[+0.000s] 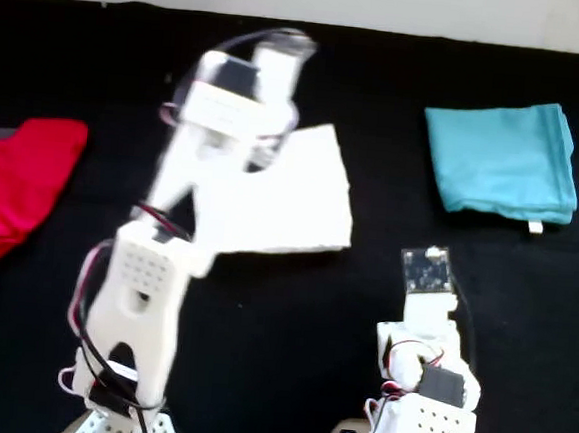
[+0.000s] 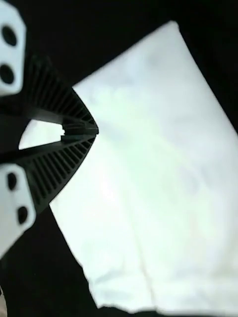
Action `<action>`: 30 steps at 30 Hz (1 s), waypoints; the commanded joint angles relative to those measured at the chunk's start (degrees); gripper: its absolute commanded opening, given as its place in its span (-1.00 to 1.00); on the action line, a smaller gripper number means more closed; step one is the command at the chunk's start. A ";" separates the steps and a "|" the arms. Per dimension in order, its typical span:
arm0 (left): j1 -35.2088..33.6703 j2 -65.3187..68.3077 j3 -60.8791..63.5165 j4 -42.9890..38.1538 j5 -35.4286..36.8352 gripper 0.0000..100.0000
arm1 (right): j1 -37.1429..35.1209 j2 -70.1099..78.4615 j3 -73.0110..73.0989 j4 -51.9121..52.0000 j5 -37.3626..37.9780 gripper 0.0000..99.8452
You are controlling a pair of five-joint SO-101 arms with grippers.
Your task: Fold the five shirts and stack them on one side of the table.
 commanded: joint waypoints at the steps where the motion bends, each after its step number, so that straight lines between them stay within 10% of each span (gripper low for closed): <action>1: -5.23 -3.82 5.32 -4.57 -1.93 -0.98 | 0.57 -0.57 1.89 0.57 0.26 -0.99; 15: -11.12 -3.91 9.45 -16.18 -2.29 -0.98 | -24.66 36.09 -42.15 -4.62 -10.90 -0.99; 30: -24.31 -0.22 8.57 -12.75 3.87 -0.98 | -27.03 75.65 -62.46 -12.00 -15.91 -0.98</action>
